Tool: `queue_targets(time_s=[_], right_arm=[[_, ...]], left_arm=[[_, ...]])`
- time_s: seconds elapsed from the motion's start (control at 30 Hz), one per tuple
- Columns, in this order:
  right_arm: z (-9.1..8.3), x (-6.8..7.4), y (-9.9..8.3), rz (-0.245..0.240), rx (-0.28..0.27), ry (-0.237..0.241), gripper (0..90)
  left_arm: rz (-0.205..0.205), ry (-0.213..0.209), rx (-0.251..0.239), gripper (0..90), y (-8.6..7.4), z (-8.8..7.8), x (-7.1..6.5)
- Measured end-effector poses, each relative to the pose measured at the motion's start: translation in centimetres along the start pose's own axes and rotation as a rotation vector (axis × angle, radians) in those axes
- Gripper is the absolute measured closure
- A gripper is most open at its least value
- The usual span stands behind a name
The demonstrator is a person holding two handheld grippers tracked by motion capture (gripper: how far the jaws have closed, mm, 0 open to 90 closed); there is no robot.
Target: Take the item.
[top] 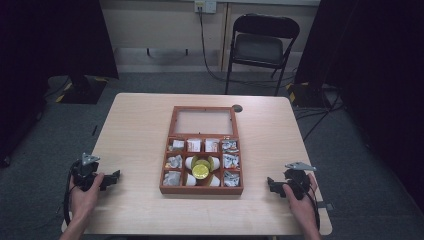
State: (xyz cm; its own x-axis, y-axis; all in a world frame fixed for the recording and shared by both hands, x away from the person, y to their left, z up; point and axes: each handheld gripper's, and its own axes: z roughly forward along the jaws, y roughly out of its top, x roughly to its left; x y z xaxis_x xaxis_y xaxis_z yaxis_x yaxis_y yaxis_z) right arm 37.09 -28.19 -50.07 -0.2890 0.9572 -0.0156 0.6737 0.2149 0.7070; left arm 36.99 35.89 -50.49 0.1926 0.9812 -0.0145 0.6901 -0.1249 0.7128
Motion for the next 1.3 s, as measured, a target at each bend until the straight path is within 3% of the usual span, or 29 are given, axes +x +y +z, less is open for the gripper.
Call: queue_targets(time_s=[0.37, 0.5, 0.67, 0.7, 0.77, 0.93, 1.1, 1.2, 1.3], right_arm=[[0.0, 0.0, 0.0, 0.0, 0.0, 0.0, 0.0], [0.0, 0.0, 0.0, 0.0, 0.0, 0.0, 0.0], [0.0, 0.0, 0.0, 0.0, 0.0, 0.0, 0.0], [0.0, 0.0, 0.0, 0.0, 0.0, 0.0, 0.0], [0.0, 0.0, 0.0, 0.0, 0.0, 0.0, 0.0], [0.0, 0.0, 0.0, 0.0, 0.0, 0.0, 0.0], [0.0, 0.0, 0.0, 0.0, 0.0, 0.0, 0.0], [0.0, 0.0, 0.0, -0.001, 0.0, -0.001, 0.0], [0.0, 0.0, 0.0, 0.0, 0.0, 0.0, 0.0]], left_arm=[[0.001, 0.004, 0.001, 0.4, 0.0, -0.1, -0.1], [-0.01, 0.02, -0.007, 16.5, 0.3, -0.4, -0.2], [0.01, 0.041, -0.002, 16.9, 0.4, -0.6, -0.4], [0.0, 0.002, -0.021, 18.1, 0.6, -0.9, -0.4], [0.015, 0.005, -0.025, 20.1, 0.8, -1.2, -0.6], [0.037, -0.032, -0.059, 20.7, 1.2, -1.7, -1.4], [0.062, -0.027, -0.078, 18.6, 1.7, -2.0, -1.9], [0.056, -0.076, -0.071, 18.3, 2.0, -2.1, -2.3], [0.08, -0.091, -0.068, 18.2, 2.3, -2.2, -2.8]])
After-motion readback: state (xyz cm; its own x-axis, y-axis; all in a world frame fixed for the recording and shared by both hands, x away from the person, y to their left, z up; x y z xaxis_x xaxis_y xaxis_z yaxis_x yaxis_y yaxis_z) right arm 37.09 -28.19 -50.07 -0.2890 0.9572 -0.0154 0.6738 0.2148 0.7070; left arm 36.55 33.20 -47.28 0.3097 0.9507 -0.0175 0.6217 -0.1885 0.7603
